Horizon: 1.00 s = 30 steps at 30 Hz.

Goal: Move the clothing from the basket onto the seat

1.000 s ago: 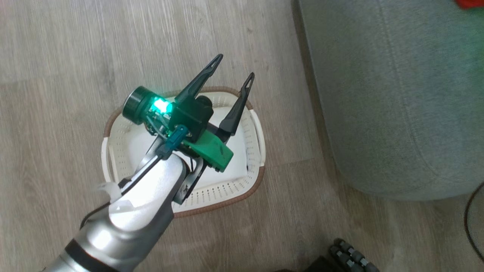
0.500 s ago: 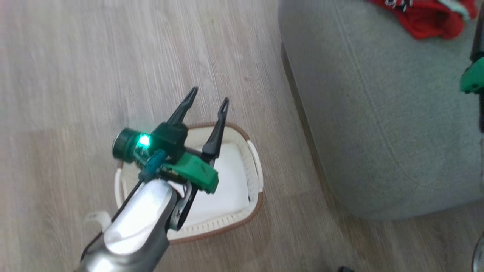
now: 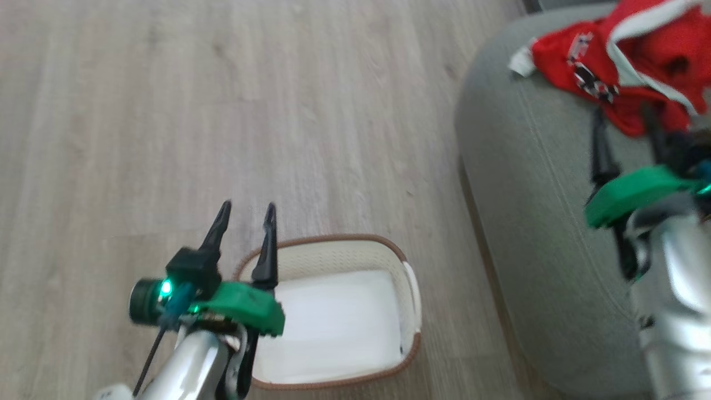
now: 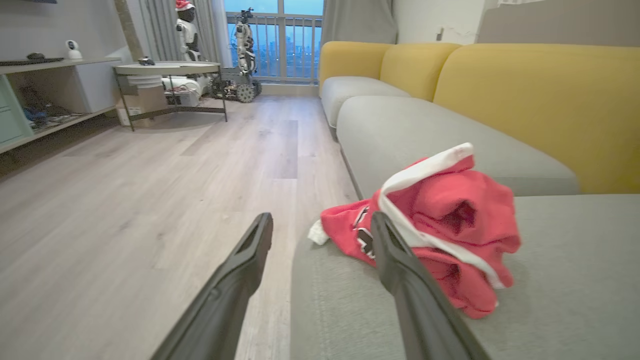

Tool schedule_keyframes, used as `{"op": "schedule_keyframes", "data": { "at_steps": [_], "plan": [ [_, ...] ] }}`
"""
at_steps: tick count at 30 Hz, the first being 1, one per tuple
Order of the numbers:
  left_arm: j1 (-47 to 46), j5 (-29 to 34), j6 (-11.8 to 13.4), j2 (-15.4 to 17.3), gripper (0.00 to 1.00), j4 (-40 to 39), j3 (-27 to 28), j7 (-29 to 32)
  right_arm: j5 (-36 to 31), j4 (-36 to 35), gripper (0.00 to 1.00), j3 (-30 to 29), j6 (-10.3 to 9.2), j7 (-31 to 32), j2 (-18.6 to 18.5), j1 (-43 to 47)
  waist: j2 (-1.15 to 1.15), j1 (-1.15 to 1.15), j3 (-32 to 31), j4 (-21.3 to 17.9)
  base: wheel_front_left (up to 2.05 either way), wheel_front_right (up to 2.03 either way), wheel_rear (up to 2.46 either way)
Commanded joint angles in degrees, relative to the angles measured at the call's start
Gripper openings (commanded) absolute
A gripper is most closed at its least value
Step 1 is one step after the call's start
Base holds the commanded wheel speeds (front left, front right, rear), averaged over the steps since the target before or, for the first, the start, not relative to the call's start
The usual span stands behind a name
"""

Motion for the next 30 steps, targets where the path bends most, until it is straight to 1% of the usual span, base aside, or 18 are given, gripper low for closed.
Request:
{"op": "schedule_keyframes", "data": {
  "at_steps": [1,7,13,17,22,30],
  "plan": [
    [-0.3,0.6,0.3,0.3,1.0,-2.4,3.1,-0.7,0.3,-2.9,1.0,1.8,-0.02,-0.5,0.9,0.8,0.0,0.01,-2.7,2.8,0.0,0.0,0.0],
    [4.9,1.5,0.9,-0.1,1.0,-4.1,7.0,-0.7,-0.2,-8.7,1.0,2.8,-0.02,-0.5,4.5,7.9,0.0,0.01,-4.9,5.0,0.0,0.0,0.0],
    [9.9,1.7,0.9,-0.3,1.0,-5.3,10.7,-0.7,-1.8,-15.8,1.0,2.8,-0.02,-0.5,7.4,15.2,0.0,0.01,-6.6,6.0,0.0,0.0,0.0],
    [13.3,2.0,0.9,-0.4,1.0,-6.7,13.1,-0.7,-2.6,-19.5,1.0,3.7,-0.02,-0.5,7.9,19.6,0.0,0.01,-7.1,6.1,0.0,0.0,0.0],
    [16.8,2.5,0.2,-0.9,1.0,-8.1,15.3,-0.7,0.1,-22.5,1.0,5.9,-0.02,-0.5,7.9,24.4,0.0,0.01,-7.8,6.2,0.0,0.0,0.0],
    [20.0,3.5,-1.4,-1.9,1.0,-9.3,17.0,-0.7,2.2,-26.2,1.0,5.9,-0.02,-0.5,8.0,29.8,0.0,0.01,-8.6,6.2,0.0,0.0,0.0]
  ]
}}
